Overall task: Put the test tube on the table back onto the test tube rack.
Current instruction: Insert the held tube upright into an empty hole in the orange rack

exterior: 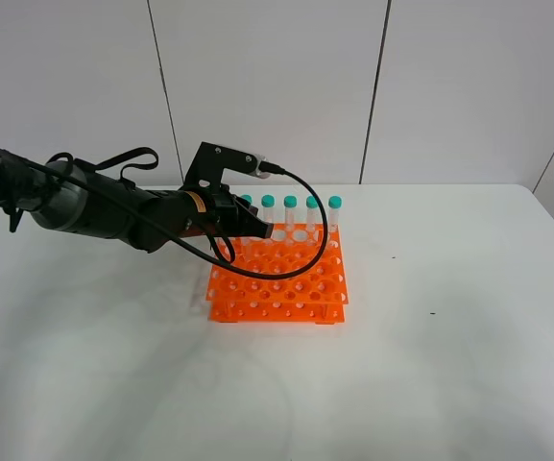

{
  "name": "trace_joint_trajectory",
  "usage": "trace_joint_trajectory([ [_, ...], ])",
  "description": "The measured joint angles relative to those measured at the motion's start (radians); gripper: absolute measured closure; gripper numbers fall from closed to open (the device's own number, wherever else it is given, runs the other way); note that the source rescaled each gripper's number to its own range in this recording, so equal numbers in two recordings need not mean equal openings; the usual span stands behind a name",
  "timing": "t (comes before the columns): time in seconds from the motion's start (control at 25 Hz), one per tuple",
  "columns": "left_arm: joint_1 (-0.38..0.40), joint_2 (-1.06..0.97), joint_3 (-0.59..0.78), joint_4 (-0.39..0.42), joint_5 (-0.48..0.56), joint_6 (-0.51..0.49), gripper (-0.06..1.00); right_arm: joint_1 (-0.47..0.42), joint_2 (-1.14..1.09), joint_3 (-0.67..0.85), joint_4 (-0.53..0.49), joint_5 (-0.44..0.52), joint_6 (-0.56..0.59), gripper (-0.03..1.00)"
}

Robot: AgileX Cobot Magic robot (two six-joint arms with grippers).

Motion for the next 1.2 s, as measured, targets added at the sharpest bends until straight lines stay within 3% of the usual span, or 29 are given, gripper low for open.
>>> trace_joint_trajectory([
  [0.72,0.005,0.002,0.000,-0.001,0.007,-0.022,0.93,0.000,0.000,0.000,0.000,0.000,0.000,-0.03],
  [0.8,0.005,0.002,0.000,-0.001,0.007,-0.022,0.83,0.000,0.000,0.000,0.000,0.000,0.000,-0.03],
  [1.0,0.005,-0.024,0.003,0.000,0.015,-0.022,0.45,0.000,0.000,0.000,0.000,0.000,0.000,-0.03],
  [1.2,0.005,-0.081,0.003,0.000,0.062,-0.023,0.35,0.000,0.000,0.000,0.000,0.000,0.000,-0.03],
])
